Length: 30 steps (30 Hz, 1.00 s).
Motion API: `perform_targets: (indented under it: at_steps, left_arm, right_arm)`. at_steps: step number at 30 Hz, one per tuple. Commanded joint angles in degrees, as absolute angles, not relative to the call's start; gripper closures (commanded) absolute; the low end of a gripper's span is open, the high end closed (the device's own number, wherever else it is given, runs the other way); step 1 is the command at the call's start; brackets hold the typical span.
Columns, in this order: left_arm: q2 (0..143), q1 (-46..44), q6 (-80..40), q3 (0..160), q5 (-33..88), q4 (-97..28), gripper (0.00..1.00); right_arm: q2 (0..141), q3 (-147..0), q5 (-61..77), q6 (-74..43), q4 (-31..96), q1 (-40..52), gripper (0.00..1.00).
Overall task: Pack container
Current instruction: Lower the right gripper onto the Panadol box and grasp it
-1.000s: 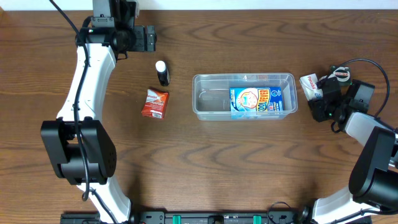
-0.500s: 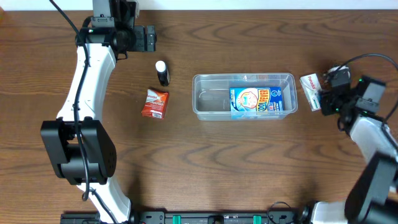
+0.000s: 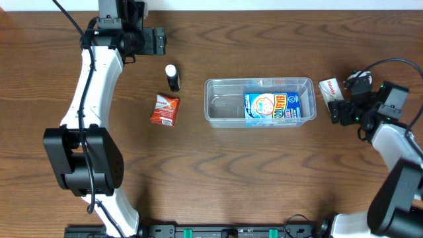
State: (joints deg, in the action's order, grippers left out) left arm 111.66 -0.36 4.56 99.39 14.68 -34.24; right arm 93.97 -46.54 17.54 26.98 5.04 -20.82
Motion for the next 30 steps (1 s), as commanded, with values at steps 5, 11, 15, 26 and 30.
perform_targets:
  at_steps: [5,11,15,26,30]
  left_arm:
    - [112.09,0.05,4.91,98.63,14.94,-34.17,0.02]
    - [112.09,0.05,4.91,98.63,14.96,-34.17,0.02]
    - [112.09,0.05,4.91,98.63,14.94,-34.17,0.02]
    - [112.09,0.05,4.91,98.63,14.94,-34.17,0.02]
    - [112.09,0.05,4.91,98.63,14.96,-34.17,0.02]
  right_arm:
    - [99.72,-47.03,19.42,26.57,2.31,-20.93,0.12]
    - [100.29,-47.03,18.02,26.17,1.32,-20.99,0.17]
    - [101.54,-47.03,18.02,24.1,-0.25,-20.99,0.2]
    - [103.37,-47.05,18.46,22.68,-1.93,-20.99,0.37]
    - [103.42,-47.05,18.44,22.7,-1.74,-20.99,0.39]
